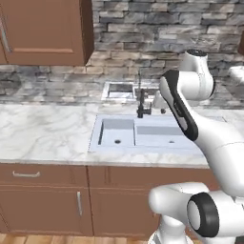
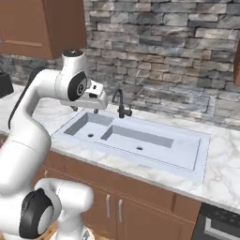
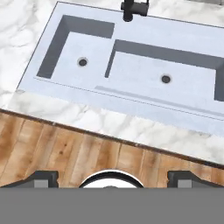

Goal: Navigate to the stand mixer.

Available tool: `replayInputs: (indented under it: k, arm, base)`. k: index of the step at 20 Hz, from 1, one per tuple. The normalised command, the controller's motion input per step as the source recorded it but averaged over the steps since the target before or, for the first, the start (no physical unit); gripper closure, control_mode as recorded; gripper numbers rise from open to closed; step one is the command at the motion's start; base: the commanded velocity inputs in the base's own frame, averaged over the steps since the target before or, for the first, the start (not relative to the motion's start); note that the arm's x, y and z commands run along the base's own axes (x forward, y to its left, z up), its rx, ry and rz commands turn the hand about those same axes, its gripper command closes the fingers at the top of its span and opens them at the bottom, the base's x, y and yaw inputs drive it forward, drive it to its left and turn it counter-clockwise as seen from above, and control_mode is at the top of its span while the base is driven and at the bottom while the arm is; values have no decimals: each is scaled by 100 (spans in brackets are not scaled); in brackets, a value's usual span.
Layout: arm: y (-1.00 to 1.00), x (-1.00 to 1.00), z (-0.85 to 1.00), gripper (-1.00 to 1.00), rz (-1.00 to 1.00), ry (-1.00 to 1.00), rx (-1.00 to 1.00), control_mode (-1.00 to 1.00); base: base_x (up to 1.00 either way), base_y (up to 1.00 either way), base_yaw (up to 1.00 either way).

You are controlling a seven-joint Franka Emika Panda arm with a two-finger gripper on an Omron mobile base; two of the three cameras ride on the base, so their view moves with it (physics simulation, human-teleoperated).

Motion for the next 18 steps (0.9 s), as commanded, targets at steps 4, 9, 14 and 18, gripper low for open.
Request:
replayInputs:
  k: [4, 9, 14, 18]
  arm:
    - [0, 0, 0, -100, 0, 0, 0, 100]
    - [0, 0, 0, -100, 0, 0, 0, 100]
    - [0, 0, 0, -100, 0, 0, 0, 100]
    - [0, 0, 0, -100, 0, 0, 0, 100]
  base:
    - [-31, 48, 83]
    - [-25, 42, 81]
    - [-19, 26, 78]
    - [-5, 24, 79]
